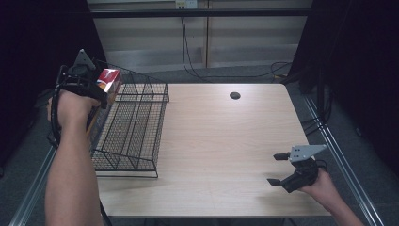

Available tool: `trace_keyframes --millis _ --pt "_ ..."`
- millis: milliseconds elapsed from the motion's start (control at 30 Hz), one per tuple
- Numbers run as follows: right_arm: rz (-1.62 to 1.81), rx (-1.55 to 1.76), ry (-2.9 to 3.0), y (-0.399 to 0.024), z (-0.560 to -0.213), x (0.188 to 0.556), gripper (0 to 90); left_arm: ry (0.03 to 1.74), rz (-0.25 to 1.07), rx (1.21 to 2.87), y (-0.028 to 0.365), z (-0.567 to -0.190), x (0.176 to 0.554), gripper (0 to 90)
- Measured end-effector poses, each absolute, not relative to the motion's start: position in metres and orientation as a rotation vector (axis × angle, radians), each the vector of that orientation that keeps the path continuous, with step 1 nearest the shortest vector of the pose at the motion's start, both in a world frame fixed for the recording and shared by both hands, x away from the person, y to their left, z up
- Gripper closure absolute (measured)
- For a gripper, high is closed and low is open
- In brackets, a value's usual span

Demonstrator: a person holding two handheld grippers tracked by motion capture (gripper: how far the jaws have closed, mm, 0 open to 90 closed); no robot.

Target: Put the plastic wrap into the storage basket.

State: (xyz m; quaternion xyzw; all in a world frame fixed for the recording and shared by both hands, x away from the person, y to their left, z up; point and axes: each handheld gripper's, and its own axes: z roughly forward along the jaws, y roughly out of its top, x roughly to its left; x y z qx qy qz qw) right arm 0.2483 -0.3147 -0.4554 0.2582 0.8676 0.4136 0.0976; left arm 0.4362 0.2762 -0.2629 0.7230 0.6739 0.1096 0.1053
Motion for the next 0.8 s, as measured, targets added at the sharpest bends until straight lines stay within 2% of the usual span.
trace_keyframes --millis 367,567,667,800 --pt "1.226 0.741 2.59 -0.309 -0.456 0.253 7.0 2.016 0.261 2.167 0.267 -0.277 0.436 42.7" --pt "1.229 0.737 2.576 -0.311 -0.454 0.249 7.1 2.008 0.314 2.14 0.267 -0.279 0.43 40.1" --pt "1.231 0.728 2.569 -0.31 -0.453 0.248 7.1 2.0 0.328 2.072 0.27 -0.271 0.426 29.0" --pt "1.236 0.736 2.574 -0.31 -0.453 0.249 7.2 1.946 0.351 2.088 0.267 -0.259 0.423 24.1"
